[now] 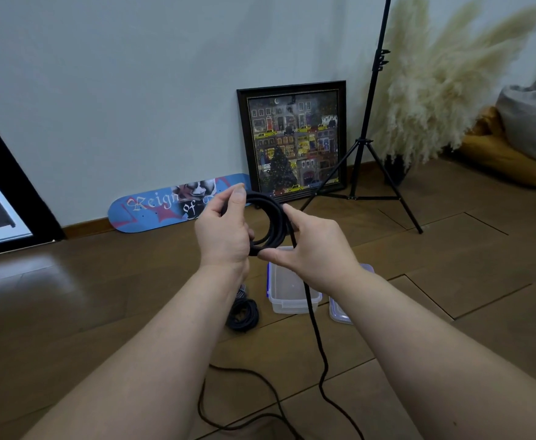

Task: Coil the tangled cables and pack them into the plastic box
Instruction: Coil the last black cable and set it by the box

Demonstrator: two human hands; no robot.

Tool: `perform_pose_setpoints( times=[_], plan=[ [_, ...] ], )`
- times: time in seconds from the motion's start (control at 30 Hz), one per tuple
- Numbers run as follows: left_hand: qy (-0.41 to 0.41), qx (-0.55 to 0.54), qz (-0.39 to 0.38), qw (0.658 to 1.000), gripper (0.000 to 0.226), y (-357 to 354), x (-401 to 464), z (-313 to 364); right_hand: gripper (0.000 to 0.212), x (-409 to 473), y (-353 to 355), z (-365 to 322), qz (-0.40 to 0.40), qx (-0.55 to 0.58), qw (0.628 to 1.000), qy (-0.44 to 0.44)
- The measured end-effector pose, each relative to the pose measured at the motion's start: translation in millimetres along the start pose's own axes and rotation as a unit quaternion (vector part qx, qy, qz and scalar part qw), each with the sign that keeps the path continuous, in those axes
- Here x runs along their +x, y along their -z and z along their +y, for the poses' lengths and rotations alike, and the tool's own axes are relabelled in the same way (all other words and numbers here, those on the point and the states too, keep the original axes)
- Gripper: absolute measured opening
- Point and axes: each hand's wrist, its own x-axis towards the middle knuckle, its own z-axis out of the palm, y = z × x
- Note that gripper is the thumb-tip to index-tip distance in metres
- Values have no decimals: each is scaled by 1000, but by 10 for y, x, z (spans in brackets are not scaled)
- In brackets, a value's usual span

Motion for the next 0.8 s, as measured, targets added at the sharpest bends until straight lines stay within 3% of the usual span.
perform_pose_setpoints(
  times=[0.27,0.5,0.63,0.73,0.8],
  plan=[
    [-35,39,80,995,7,174,194,-41,63,-45,17,133,-152,109,978,-95],
    [-2,19,202,979,15,433,427,3,23,-87,122,313,-161,187,955,-163],
    [-19,50,172,984,14,505,435,-23,9,-49,147,315,-7,59,994,-95],
    [-54,106,112,987,7,462,380,-84,16,-16,108,94,-98,-92,991,20],
    [-77,149,79,983,9,430,338,-116,17,10,123,-63,-163,-88,981,65]
  ],
)
